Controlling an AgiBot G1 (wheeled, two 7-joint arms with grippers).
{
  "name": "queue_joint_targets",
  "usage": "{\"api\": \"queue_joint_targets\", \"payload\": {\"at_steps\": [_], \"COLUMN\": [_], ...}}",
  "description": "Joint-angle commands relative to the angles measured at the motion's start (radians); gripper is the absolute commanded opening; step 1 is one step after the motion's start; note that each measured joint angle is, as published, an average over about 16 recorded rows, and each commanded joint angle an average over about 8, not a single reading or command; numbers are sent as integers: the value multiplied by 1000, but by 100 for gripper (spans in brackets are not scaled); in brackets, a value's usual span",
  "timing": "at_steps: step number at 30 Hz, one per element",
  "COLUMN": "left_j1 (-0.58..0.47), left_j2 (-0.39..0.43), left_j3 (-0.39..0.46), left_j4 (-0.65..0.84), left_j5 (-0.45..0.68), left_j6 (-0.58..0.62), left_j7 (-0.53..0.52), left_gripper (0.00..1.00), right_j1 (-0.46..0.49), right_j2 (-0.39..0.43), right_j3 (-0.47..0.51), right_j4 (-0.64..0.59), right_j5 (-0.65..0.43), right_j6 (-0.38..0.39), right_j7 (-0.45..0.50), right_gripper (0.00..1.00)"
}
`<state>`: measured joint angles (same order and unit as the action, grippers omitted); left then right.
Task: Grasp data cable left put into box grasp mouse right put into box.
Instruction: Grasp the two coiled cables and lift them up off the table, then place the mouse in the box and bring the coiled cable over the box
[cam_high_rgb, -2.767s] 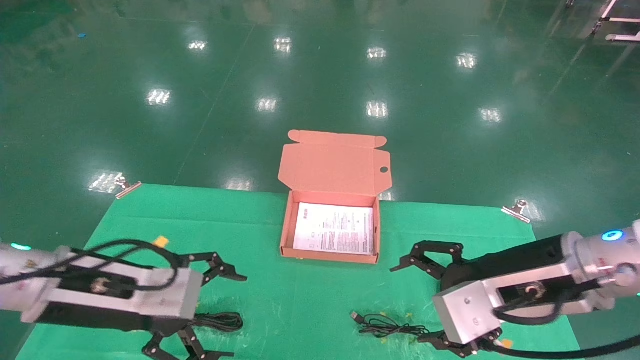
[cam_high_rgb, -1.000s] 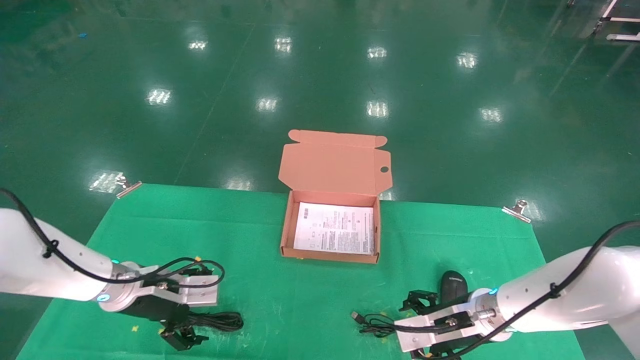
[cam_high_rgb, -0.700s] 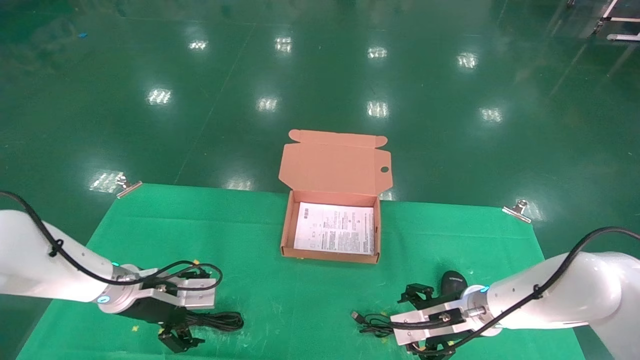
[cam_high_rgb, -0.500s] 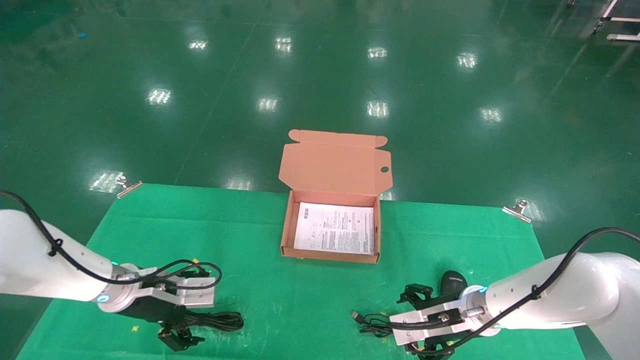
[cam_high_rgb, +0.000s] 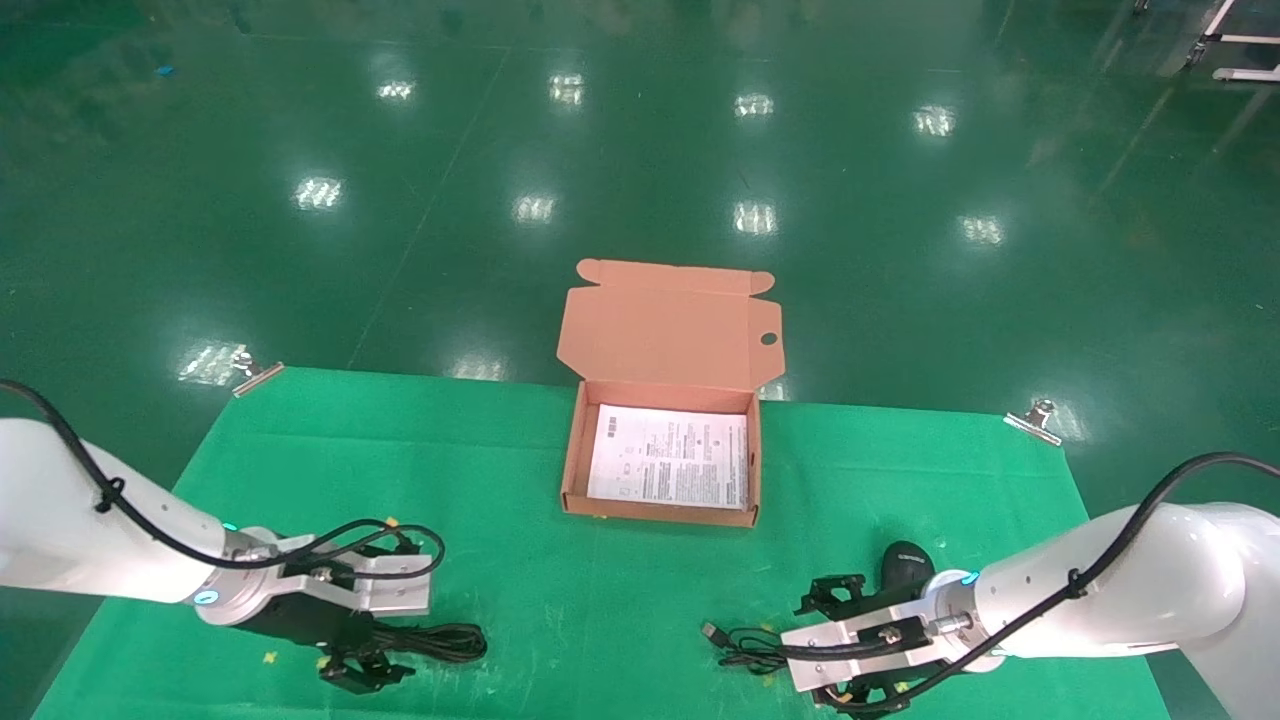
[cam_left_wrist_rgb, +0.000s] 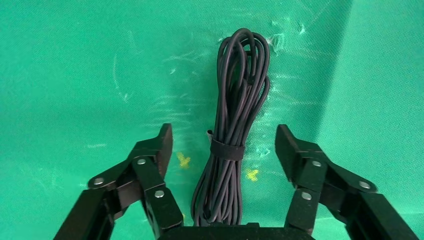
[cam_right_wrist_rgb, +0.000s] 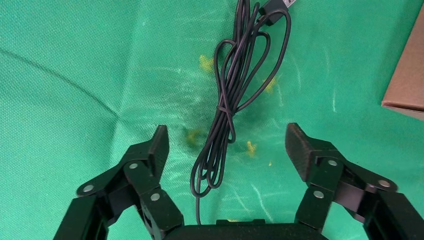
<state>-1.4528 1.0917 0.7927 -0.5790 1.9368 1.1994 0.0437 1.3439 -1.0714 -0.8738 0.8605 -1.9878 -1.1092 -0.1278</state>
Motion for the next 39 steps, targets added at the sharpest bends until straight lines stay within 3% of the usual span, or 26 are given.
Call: {"api": "queue_joint_targets", "payload": {"at_steps": [1, 39], "left_j1": [0, 2], "left_j2": [0, -3], "left_j3": [0, 0], "left_j4": [-2, -10], "left_j5": [0, -1], "left_j6": [1, 4], "left_j7": [-1, -3], "left_gripper": [0, 0], "right_j1": [0, 2], "right_j2": [1, 4], "right_j3": [0, 0], "right_j4": [2, 7], "right_j5": [0, 1], "right_j6": [-1, -5], "right_j7": [0, 1], "right_gripper": [0, 0]}}
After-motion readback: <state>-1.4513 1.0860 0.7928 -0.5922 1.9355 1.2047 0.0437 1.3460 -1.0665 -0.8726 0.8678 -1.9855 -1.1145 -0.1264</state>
